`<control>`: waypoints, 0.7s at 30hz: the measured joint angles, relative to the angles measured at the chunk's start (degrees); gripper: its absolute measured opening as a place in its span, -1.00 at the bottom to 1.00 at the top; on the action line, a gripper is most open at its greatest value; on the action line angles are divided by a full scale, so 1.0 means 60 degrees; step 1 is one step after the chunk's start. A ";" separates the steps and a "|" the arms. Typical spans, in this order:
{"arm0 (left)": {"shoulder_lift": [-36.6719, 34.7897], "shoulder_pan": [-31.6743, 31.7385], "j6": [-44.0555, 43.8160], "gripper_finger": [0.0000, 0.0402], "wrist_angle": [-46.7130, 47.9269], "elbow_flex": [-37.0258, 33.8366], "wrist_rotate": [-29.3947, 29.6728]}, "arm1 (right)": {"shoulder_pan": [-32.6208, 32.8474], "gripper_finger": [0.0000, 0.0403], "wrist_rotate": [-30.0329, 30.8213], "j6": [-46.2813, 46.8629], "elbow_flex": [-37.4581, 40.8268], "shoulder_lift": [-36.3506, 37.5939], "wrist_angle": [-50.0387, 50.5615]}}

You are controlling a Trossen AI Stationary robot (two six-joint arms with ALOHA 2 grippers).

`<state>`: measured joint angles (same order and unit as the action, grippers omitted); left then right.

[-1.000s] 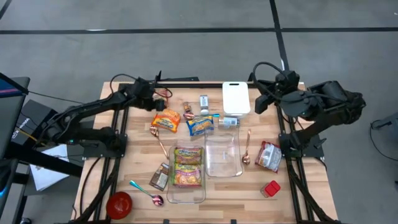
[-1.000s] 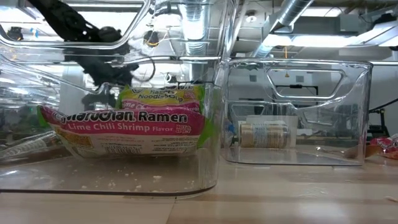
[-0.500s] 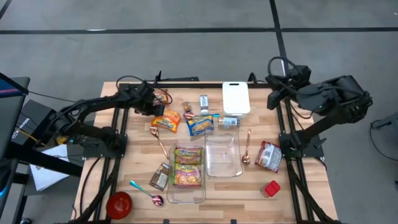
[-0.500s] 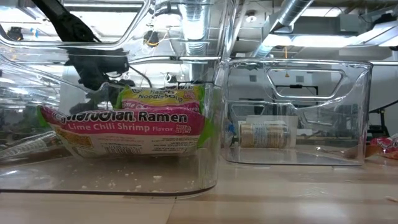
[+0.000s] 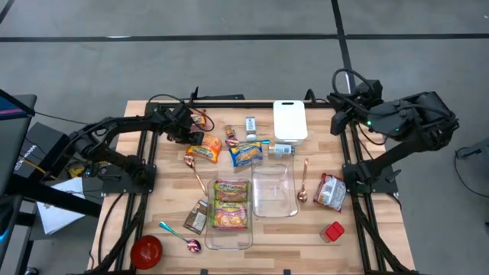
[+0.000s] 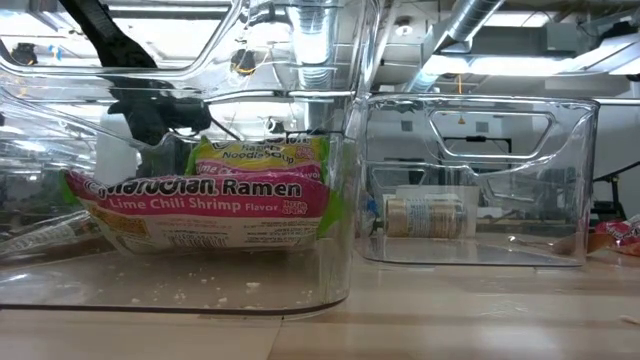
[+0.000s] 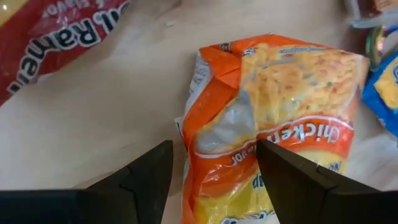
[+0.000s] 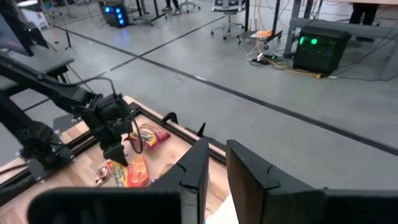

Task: Pick & Place Food Item
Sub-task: Put the orange noodle pack into the left transparent bin

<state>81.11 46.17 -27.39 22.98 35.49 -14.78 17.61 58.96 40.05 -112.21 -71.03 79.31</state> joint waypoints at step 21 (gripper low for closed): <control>-0.0526 -0.0004 0.0021 -0.37 0.0457 -0.0001 0.0844 | 0.0000 -0.74 -0.0363 -0.0022 0.0001 -0.0104 0.0052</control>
<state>77.95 46.15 -27.27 25.71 35.48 -9.72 17.61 56.78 39.92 -112.20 -71.66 79.62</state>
